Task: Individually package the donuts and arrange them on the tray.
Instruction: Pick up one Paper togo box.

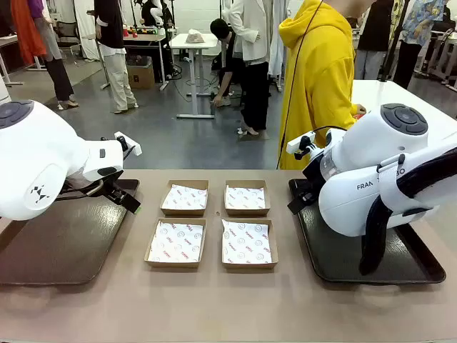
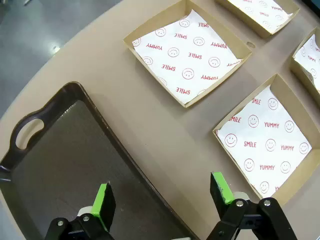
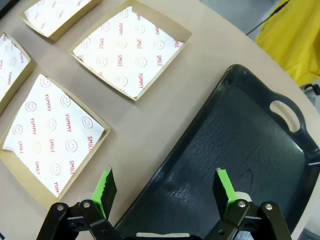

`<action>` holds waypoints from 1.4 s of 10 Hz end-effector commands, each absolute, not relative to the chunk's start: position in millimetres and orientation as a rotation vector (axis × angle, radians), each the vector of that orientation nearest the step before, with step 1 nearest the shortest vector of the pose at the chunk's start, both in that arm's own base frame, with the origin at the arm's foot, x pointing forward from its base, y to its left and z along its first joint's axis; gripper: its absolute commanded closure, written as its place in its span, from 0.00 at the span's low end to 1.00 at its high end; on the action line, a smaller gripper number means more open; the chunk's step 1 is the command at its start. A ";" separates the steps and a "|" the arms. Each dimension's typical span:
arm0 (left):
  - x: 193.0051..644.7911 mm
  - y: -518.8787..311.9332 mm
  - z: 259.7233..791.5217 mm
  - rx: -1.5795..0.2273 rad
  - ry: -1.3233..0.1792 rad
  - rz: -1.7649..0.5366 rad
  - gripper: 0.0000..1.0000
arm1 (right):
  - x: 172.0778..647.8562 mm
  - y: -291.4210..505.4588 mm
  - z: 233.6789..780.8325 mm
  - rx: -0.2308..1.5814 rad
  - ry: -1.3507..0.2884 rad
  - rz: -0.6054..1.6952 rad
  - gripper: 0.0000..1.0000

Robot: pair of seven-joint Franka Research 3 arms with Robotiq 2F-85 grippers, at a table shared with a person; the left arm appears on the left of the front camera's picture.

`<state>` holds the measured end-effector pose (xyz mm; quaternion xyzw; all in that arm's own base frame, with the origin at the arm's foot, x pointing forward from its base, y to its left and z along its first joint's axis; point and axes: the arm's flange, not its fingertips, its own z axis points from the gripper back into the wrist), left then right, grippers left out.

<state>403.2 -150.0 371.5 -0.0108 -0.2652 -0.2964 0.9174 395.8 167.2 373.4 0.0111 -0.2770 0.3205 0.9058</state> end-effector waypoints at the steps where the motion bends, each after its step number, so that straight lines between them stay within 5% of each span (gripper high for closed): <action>1: 403.2 -150.0 371.5 -0.022 -0.546 -0.610 0.00 | 395.8 167.2 373.4 0.023 -0.572 0.662 0.00; 14: 403.2 -150.0 371.5 -0.022 -0.546 -0.610 0.00 | 395.8 167.1 373.4 0.023 -0.572 0.662 0.00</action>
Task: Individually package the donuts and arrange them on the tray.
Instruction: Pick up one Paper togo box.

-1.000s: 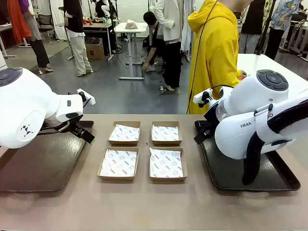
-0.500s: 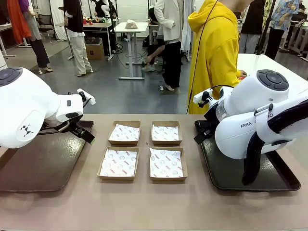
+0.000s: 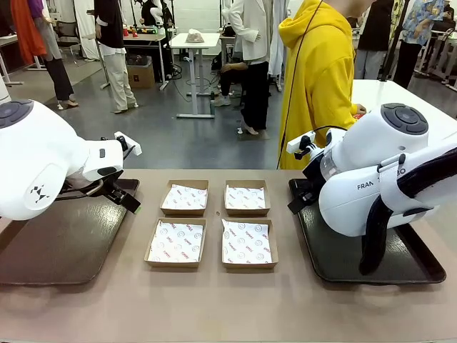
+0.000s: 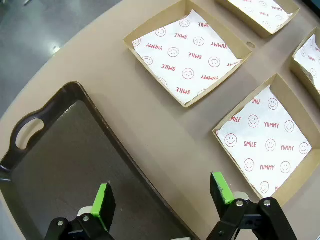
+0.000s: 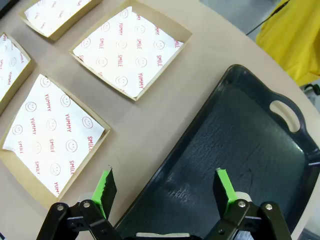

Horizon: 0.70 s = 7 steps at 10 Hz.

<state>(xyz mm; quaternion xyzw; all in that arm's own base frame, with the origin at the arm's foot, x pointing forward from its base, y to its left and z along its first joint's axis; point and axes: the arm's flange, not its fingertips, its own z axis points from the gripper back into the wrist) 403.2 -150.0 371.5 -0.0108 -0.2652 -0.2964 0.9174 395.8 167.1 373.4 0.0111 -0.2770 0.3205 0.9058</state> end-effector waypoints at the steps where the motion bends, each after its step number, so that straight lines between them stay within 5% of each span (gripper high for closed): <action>1: 403.2 -150.0 371.5 -0.022 -0.546 -0.610 0.00 | 376.0 165.9 380.2 -0.005 -0.601 0.770 0.00; 7: 245.2 -102.4 408.0 0.117 -0.421 -0.756 0.00 | 215.6 74.8 421.0 -0.164 -0.400 0.834 0.00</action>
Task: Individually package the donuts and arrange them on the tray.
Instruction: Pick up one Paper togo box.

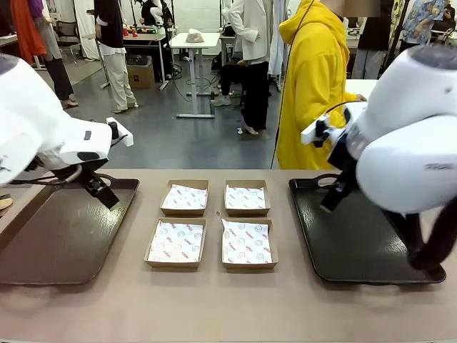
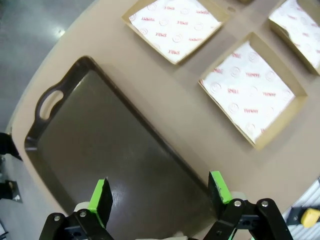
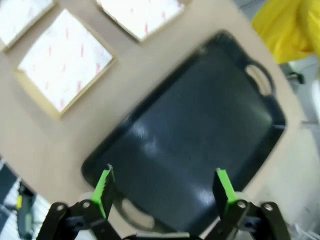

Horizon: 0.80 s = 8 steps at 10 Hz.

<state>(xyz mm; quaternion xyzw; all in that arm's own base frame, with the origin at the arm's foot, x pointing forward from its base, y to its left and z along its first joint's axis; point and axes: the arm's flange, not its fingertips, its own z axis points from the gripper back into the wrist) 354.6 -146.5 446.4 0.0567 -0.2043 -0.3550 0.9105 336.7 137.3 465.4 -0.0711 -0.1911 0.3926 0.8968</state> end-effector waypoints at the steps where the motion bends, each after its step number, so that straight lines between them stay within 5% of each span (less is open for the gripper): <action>1: 230.2 -97.7 410.8 0.115 -0.418 -0.756 0.00 | 189.0 68.5 425.8 -0.176 -0.404 0.852 0.00; 3: 209.9 -90.1 417.5 0.152 -0.461 -0.702 0.00 | 168.8 64.5 426.6 -0.221 -0.435 0.884 0.00; 4: 325.0 -142.3 481.2 0.135 -0.402 -0.738 0.00 | 290.7 116.5 514.4 -0.176 -0.381 0.824 0.00; 8: 325.0 -142.3 481.2 0.135 -0.402 -0.738 0.00 | 290.7 116.5 514.4 -0.176 -0.381 0.824 0.00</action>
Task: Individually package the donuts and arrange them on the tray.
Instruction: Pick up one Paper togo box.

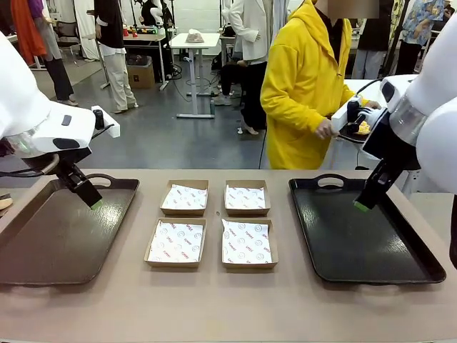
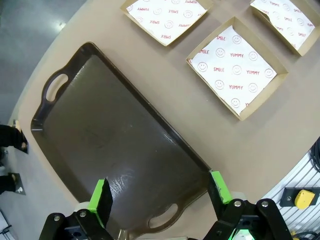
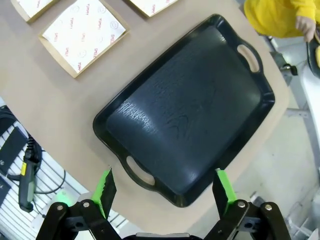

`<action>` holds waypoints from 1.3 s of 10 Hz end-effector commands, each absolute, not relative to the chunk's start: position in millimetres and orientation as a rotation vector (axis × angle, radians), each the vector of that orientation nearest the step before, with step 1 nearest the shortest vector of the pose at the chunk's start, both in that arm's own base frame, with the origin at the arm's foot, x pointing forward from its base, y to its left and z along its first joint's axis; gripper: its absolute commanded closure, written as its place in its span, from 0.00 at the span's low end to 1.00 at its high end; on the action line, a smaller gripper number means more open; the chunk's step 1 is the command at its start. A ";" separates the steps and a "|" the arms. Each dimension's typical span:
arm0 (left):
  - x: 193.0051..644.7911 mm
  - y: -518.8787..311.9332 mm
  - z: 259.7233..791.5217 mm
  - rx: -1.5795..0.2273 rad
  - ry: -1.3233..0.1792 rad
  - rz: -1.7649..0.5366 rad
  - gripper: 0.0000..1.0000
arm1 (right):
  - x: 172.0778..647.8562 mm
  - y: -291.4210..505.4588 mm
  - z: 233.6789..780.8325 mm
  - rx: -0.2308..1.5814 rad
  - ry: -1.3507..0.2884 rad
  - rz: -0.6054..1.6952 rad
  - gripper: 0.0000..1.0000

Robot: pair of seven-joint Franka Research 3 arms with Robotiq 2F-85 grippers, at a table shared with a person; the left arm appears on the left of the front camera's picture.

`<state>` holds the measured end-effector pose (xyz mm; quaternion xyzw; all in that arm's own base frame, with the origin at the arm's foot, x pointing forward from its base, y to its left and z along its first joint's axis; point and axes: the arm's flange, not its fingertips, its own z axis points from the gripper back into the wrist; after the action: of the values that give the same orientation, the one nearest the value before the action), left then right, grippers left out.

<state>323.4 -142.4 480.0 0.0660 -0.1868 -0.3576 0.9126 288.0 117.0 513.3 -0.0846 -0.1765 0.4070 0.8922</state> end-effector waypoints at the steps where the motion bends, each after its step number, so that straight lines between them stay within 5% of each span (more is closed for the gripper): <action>1: 321.1 -141.4 483.2 0.137 -0.389 -0.735 0.00 | 283.4 115.6 517.6 -0.178 -0.371 0.843 0.00; 3: 322.3 -109.9 495.9 -0.523 -0.361 -0.599 0.00 | 289.6 80.2 509.0 0.389 -0.363 0.652 0.00; 6: 318.3 -49.0 500.5 -1.081 -0.321 -0.373 0.00 | 290.2 13.9 494.7 0.921 -0.351 0.454 0.00; 9: 311.3 6.0 491.1 -1.270 -0.296 -0.205 0.00 | 285.2 -38.9 483.9 1.155 -0.320 0.369 0.00; 13: 309.6 59.3 461.6 -1.256 -0.256 -0.038 0.00 | 279.3 -96.3 462.3 1.130 -0.308 0.217 0.00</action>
<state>312.1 63.8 460.8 -0.5958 -0.1164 -0.0215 0.7944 275.3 -90.0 465.2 0.5472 -0.1436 0.1085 0.8174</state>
